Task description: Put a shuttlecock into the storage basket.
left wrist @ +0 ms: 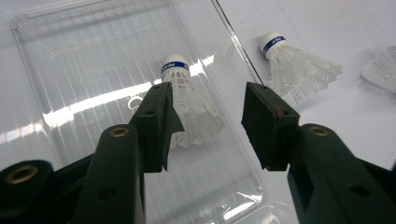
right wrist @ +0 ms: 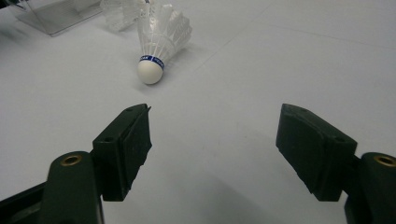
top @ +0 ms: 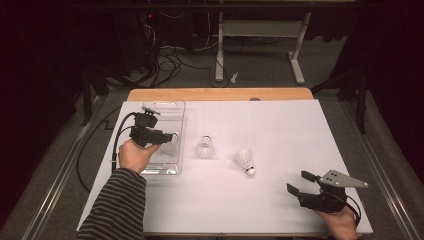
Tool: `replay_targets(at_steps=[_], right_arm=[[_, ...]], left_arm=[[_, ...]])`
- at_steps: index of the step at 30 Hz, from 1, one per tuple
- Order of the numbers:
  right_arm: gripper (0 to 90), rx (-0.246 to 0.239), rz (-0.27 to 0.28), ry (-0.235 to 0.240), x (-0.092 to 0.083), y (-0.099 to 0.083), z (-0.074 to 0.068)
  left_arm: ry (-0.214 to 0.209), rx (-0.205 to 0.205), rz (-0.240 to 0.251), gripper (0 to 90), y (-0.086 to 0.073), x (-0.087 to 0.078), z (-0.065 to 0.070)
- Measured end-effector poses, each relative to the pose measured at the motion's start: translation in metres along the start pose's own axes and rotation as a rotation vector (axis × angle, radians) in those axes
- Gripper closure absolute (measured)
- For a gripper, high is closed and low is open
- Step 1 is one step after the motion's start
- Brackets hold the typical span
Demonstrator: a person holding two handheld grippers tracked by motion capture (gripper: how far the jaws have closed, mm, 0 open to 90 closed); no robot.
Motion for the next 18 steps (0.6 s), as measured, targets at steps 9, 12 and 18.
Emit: replay_targets(at_steps=[9, 12, 18], right_arm=[[26.9, -0.001, 0.000, 0.001, 0.000, 0.000, 0.000], [26.9, -0.001, -0.001, 0.000, 0.000, 0.000, 0.000], [26.9, 0.000, -0.001, -0.002, 0.000, 0.000, 0.000]], left_arm=[[0.004, -0.009, 0.023, 50.3, -0.008, -0.005, 0.000], [0.008, -0.006, 0.039, 48.4, -0.009, -0.009, 0.000], [0.010, 0.012, 0.048, 45.9, -0.012, -0.011, 0.003]])
Point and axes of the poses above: each handheld gripper's, and its own axes: x roughly forward along the jaws, y roughly out of its top, z roughly to its right, the point moved 8 cm from there along x, roughly forward along the jaws, and after that the axes turned 4 degrees about x, right-handed, at the moved point
